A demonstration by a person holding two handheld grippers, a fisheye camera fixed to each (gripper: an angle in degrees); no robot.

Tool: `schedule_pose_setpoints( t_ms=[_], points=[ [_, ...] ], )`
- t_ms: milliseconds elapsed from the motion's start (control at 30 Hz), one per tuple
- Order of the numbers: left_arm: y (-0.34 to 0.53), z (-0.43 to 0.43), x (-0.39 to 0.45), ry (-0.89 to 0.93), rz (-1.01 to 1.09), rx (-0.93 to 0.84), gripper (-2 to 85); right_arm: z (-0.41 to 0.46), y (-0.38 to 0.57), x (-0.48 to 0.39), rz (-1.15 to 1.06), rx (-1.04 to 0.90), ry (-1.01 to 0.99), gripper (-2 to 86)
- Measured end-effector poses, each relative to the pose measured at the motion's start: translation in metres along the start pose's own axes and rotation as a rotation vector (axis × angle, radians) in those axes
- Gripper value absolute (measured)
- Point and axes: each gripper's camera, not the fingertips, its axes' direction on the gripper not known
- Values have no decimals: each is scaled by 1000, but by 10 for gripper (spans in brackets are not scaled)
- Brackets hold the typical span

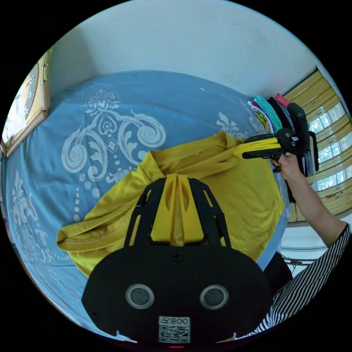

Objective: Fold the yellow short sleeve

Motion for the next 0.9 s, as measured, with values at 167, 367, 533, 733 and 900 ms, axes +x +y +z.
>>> schedule_pose_setpoints(
  t_ms=[167,367,533,733,900],
  points=[
    [-9,8,-2,-70,-48,80,2,-20,-22,-10,53,86,112,2],
    [23,14,29,8,101,123,2,-18,-8,-70,-162,79,35,2],
    [27,45,30,-103,105,-2,3,3,-26,-85,-183,-14,89,2],
    [12,38,11,-210,22,51,2,-7,-59,-72,-89,16,218,2],
    [42,14,12,-189,26,140,2,-27,-52,-76,-55,139,158,2]
  ],
)
